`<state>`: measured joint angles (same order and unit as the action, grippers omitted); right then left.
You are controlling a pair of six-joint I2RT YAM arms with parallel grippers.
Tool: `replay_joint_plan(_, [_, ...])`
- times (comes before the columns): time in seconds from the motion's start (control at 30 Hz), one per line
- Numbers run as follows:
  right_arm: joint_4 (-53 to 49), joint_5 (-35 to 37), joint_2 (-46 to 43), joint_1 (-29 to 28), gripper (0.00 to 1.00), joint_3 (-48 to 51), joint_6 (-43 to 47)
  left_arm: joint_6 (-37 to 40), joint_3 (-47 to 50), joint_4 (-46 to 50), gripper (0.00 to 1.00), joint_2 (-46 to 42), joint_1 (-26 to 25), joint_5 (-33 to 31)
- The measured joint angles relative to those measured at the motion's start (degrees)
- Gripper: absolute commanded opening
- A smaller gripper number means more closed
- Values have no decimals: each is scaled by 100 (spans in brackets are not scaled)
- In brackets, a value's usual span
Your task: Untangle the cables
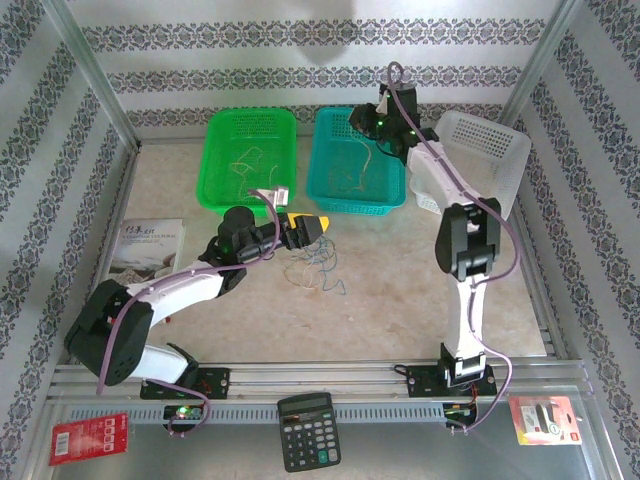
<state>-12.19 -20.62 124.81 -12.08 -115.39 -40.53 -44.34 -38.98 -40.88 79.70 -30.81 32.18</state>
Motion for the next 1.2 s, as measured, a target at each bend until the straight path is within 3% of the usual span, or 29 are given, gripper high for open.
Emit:
replay_joint_plan(0.07, [-308, -48, 356, 28, 45, -391, 151, 37, -2, 144, 100, -101, 0, -55])
replay_joint_plan(0.2, [-758, -52, 487, 55, 48, -566, 326, 61, -2, 330, 100, -225, 0, -138])
replay_joint_plan(0.5, [-946, -48, -251, -11, 48, -310, 765, 61, -2, 542, 100, -284, 0, -358])
replay_joint_plan(0.87, [-393, 52, -2347, -800, 49, 1952, 1209, 79, 319, 951, 100, -837, 17, -1182])
replay_joint_plan(1.2, [-35, 455, -3480, -1486, 49, 4315, 1279, 214, 809, 1504, 100, -1681, 92, -2330])
